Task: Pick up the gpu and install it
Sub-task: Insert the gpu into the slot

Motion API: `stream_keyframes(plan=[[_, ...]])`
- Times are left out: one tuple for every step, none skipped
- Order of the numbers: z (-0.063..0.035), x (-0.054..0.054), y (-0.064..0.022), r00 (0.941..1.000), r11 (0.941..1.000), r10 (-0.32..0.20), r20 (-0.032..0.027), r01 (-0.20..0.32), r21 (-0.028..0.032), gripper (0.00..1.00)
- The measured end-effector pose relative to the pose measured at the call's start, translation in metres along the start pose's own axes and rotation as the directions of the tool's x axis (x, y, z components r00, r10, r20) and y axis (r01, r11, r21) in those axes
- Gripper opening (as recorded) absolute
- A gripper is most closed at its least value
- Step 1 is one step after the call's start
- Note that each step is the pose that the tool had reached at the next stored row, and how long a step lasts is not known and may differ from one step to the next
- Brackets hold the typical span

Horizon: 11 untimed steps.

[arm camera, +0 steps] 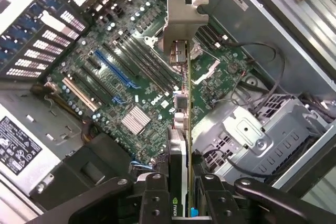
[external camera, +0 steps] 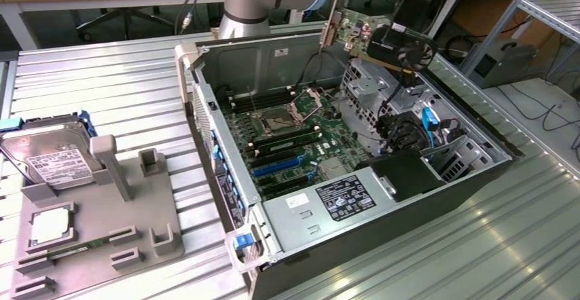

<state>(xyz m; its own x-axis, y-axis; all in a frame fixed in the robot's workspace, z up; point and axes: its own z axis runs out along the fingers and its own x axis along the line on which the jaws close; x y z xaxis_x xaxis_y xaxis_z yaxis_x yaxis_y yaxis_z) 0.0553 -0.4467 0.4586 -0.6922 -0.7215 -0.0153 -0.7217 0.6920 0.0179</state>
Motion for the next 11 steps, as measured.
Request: stream_keyframes(plan=[[0.0001,0.0,0.0,0.9996,0.9996,-0.028,-0.0009,0.028,-0.0001,0.27],[0.0001,0.0,0.0,0.9961,0.9961,-0.088,-0.003,0.088,-0.0001,0.27],[0.0002,0.0,0.0,0.9932,0.9933,-0.116,-0.004,0.116,-0.0002,0.27],[0.0002,0.0,0.0,0.9909,0.9909,-0.135,-0.0046,0.135,-0.0002,0.27],[0.0003,0.0,0.0,0.9879,0.988,-0.155,-0.0054,0.155,-0.0003,0.27],[0.0003,0.0,0.0,0.9849,0.9849,-0.173,-0.006,0.173,-0.0003,0.27],[0.0004,0.0,0.0,0.9797,0.9797,-0.2,-0.0071,0.2,-0.0004,0.27],[0.0005,0.0,0.0,0.9741,0.9742,-0.226,-0.0082,0.226,-0.0005,0.27],[0.0005,0.0,0.0,0.9692,0.9693,-0.246,-0.0092,0.246,-0.0005,0.27],[0.0005,0.0,0.0,0.9605,0.9606,-0.278,-0.011,0.278,-0.0004,0.27],[0.0006,0.0,0.0,0.9551,0.9551,-0.296,-0.012,0.296,-0.0004,0.27]])
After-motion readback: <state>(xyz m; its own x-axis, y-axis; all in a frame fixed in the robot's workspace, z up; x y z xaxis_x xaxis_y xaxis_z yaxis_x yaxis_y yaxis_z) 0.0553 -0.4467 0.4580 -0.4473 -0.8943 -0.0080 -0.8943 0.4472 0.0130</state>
